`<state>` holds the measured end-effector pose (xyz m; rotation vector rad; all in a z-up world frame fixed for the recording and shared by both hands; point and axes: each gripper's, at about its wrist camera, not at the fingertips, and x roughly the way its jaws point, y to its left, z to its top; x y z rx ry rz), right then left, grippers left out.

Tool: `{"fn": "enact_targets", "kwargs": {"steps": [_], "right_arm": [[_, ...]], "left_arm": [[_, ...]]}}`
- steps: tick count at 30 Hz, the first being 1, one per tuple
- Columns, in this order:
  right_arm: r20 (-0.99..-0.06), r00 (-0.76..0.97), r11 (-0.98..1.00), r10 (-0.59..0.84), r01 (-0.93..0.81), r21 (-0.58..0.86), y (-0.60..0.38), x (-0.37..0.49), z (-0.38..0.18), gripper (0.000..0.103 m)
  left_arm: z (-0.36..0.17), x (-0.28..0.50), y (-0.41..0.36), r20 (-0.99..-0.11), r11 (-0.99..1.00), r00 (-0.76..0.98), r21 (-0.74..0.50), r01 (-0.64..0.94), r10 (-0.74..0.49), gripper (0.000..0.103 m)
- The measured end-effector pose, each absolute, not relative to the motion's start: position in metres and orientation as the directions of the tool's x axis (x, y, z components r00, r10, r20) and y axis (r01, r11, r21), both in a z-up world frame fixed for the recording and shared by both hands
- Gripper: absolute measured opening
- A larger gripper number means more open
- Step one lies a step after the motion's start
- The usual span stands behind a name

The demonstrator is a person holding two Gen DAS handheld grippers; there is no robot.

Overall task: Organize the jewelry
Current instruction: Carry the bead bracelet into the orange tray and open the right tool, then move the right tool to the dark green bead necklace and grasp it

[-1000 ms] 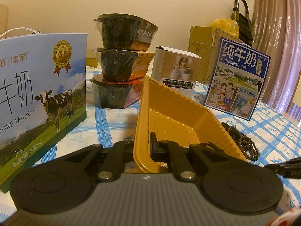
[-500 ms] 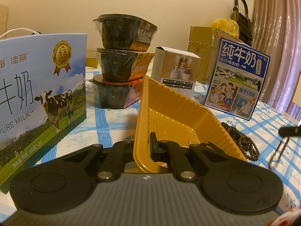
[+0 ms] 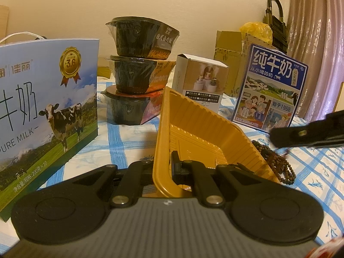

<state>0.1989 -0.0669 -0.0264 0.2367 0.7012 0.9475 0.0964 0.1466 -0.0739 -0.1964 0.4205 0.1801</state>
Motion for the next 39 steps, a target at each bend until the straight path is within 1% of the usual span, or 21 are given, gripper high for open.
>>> {"fn": "enact_targets", "kwargs": {"steps": [5, 11, 13, 14, 15, 16, 17, 18, 19, 27, 39], "right_arm": [[-0.470, 0.363, 0.578, 0.805, -0.659, 0.481, -0.043, 0.202, -0.042, 0.005], [-0.496, 0.349, 0.589, 0.795, -0.638, 0.496, -0.042, 0.204, -0.053, 0.006], [-0.499, 0.355, 0.596, 0.790, -0.636, 0.490, -0.046, 0.201, -0.054, 0.009], [-0.500, 0.364, 0.602, 0.786, -0.636, 0.484, -0.049, 0.199, -0.053, 0.011], [-0.502, 0.374, 0.610, 0.780, -0.632, 0.477, -0.053, 0.197, -0.053, 0.018], [-0.502, 0.384, 0.618, 0.775, -0.627, 0.474, -0.058, 0.195, -0.053, 0.028], [-0.498, 0.398, 0.626, 0.770, -0.620, 0.473, -0.064, 0.193, -0.053, 0.034], [-0.494, 0.415, 0.636, 0.764, -0.611, 0.471, -0.070, 0.191, -0.054, 0.041], [-0.492, 0.432, 0.648, 0.756, -0.601, 0.467, -0.078, 0.189, -0.053, 0.043], [-0.534, 0.542, 0.761, 0.649, -0.491, 0.425, -0.135, 0.194, -0.060, 0.044], [-0.643, 0.589, 0.871, 0.490, -0.357, 0.337, -0.190, 0.198, -0.096, 0.044]], "left_arm": [[-0.074, 0.097, 0.147, -0.420, 0.965, 0.898, -0.154, -0.213, 0.131, 0.007], [-0.074, 0.097, 0.147, -0.424, 0.965, 0.896, -0.153, -0.213, 0.131, 0.007], [-0.074, 0.097, 0.147, -0.423, 0.965, 0.897, -0.153, -0.214, 0.132, 0.007], [-0.074, 0.097, 0.147, -0.423, 0.965, 0.896, -0.152, -0.214, 0.133, 0.007], [-0.074, 0.097, 0.147, -0.423, 0.965, 0.896, -0.154, -0.214, 0.132, 0.007], [-0.074, 0.097, 0.147, -0.423, 0.964, 0.896, -0.155, -0.215, 0.132, 0.007], [-0.074, 0.097, 0.147, -0.423, 0.964, 0.896, -0.155, -0.215, 0.132, 0.007], [-0.074, 0.097, 0.148, -0.423, 0.965, 0.896, -0.154, -0.214, 0.132, 0.007], [-0.074, 0.097, 0.148, -0.423, 0.965, 0.896, -0.154, -0.214, 0.131, 0.007], [-0.075, 0.097, 0.148, -0.425, 0.964, 0.896, -0.155, -0.216, 0.132, 0.007], [-0.075, 0.097, 0.149, -0.427, 0.964, 0.894, -0.153, -0.217, 0.134, 0.007]]}}
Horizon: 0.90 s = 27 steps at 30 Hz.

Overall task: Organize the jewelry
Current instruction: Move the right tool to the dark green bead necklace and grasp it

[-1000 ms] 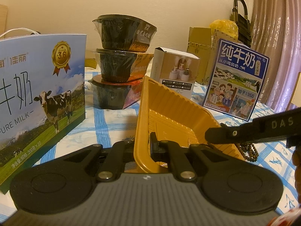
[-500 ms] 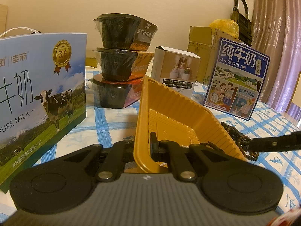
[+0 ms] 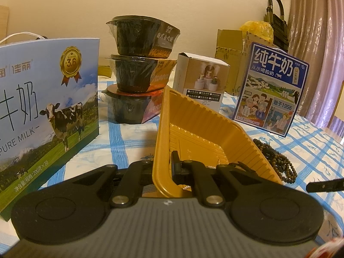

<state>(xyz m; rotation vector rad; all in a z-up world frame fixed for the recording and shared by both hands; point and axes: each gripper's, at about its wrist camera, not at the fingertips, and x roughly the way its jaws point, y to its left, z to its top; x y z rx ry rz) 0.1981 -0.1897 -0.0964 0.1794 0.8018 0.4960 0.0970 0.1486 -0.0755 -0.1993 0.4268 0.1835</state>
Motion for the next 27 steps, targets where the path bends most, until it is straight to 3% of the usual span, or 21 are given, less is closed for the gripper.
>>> {"fn": "enact_targets", "kwargs": {"steps": [12, 27], "right_arm": [[-0.684, 0.596, 0.906, 0.420, -0.319, 0.278, -0.203, 0.212, -0.114, 0.044], [-0.634, 0.655, 0.903, 0.410, -0.388, 0.183, -0.192, 0.270, -0.109, 0.043]], "left_arm": [[-0.075, 0.097, 0.149, -0.427, 0.964, 0.894, -0.153, -0.217, 0.134, 0.007], [-0.076, 0.097, 0.151, -0.427, 0.965, 0.894, -0.149, -0.216, 0.135, 0.006]]}}
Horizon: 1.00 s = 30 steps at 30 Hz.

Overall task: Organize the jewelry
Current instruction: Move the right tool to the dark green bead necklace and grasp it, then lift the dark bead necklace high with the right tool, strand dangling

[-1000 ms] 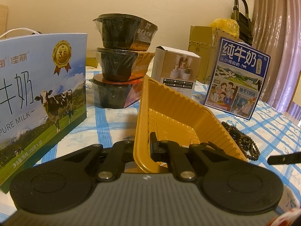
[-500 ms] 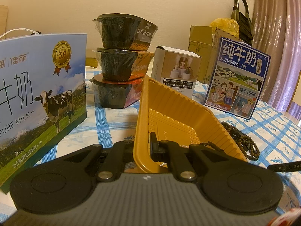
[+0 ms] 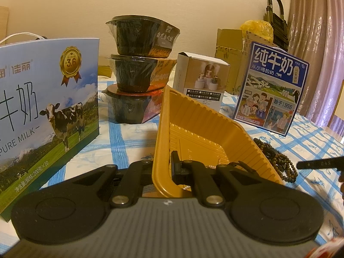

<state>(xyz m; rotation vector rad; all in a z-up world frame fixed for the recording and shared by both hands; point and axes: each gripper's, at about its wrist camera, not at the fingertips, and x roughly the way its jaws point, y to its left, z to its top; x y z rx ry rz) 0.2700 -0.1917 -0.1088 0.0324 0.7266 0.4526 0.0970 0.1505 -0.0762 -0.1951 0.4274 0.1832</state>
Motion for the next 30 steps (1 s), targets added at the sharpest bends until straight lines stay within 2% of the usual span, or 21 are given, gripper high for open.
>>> {"fn": "enact_targets", "kwargs": {"steps": [11, 12, 14, 16, 19, 23, 30], "right_arm": [[-0.658, 0.631, 0.892, 0.410, -0.428, 0.146, -0.174, 0.290, -0.120, 0.043], [-0.660, 0.628, 0.890, 0.412, -0.432, 0.145, -0.173, 0.291, -0.122, 0.040], [-0.668, 0.618, 0.886, 0.414, -0.442, 0.141, -0.171, 0.293, -0.124, 0.029], [-0.672, 0.614, 0.885, 0.414, -0.444, 0.140, -0.170, 0.294, -0.125, 0.014], [-0.663, 0.639, 0.894, 0.389, -0.436, 0.104, -0.170, 0.294, -0.121, 0.007], [-0.616, 0.684, 0.895, 0.391, -0.439, 0.080, -0.173, 0.290, -0.105, 0.007], [-0.458, 0.782, 0.892, 0.423, -0.447, 0.062, -0.178, 0.280, -0.047, 0.007]], "left_arm": [[-0.076, 0.097, 0.150, -0.427, 0.965, 0.894, -0.148, -0.216, 0.135, 0.006], [-0.076, 0.097, 0.150, -0.427, 0.965, 0.894, -0.148, -0.216, 0.135, 0.006], [-0.076, 0.097, 0.150, -0.427, 0.965, 0.894, -0.147, -0.216, 0.135, 0.006], [-0.076, 0.097, 0.150, -0.428, 0.965, 0.894, -0.148, -0.216, 0.135, 0.006], [-0.076, 0.097, 0.150, -0.427, 0.965, 0.894, -0.147, -0.216, 0.135, 0.006], [-0.076, 0.097, 0.150, -0.427, 0.965, 0.894, -0.146, -0.216, 0.135, 0.006], [-0.076, 0.097, 0.150, -0.428, 0.965, 0.894, -0.146, -0.216, 0.136, 0.006]]}}
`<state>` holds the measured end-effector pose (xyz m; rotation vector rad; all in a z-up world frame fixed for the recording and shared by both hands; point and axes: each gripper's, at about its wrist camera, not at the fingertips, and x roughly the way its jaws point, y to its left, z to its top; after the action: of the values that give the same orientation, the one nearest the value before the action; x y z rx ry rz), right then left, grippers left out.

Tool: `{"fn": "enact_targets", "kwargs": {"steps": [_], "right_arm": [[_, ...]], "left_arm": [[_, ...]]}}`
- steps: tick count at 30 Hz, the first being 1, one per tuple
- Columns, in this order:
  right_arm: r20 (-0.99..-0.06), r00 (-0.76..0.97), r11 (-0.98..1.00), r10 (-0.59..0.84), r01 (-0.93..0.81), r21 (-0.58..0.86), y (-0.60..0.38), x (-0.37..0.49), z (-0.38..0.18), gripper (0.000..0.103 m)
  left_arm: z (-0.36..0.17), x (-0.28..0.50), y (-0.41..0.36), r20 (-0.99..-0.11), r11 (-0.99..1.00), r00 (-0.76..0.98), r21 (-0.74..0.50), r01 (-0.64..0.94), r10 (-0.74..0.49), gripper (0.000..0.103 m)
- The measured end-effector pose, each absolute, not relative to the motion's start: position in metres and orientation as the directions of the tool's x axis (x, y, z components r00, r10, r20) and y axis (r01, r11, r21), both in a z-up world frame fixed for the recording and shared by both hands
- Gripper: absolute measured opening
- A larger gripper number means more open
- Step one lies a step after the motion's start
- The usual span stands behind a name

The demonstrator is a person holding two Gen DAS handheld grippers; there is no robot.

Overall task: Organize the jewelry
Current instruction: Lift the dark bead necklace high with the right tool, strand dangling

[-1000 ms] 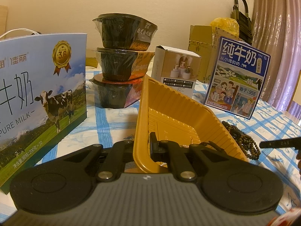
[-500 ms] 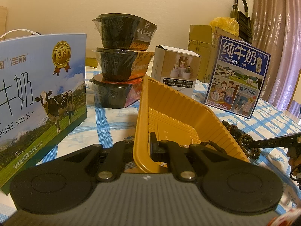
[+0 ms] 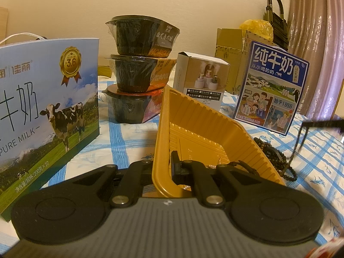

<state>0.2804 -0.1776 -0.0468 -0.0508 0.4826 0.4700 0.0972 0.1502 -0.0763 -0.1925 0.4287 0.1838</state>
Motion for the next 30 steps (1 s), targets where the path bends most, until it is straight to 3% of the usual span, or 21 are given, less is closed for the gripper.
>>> {"fn": "enact_targets", "kwargs": {"steps": [5, 14, 30], "right_arm": [[-0.362, 0.805, 0.876, 0.470, -0.476, 0.078, -0.182, 0.275, 0.001, 0.007], [-0.277, 0.789, 0.834, 0.548, -0.542, 0.105, -0.187, 0.259, 0.071, 0.007], [-0.253, 0.699, 0.741, 0.668, -0.654, 0.151, -0.176, 0.216, 0.111, 0.007]], "left_arm": [[-0.076, 0.097, 0.150, -0.427, 0.966, 0.894, -0.145, -0.216, 0.136, 0.006], [-0.075, 0.097, 0.149, -0.427, 0.966, 0.894, -0.141, -0.215, 0.136, 0.006], [-0.072, 0.098, 0.147, -0.417, 0.967, 0.899, -0.146, -0.209, 0.132, 0.007]]}}
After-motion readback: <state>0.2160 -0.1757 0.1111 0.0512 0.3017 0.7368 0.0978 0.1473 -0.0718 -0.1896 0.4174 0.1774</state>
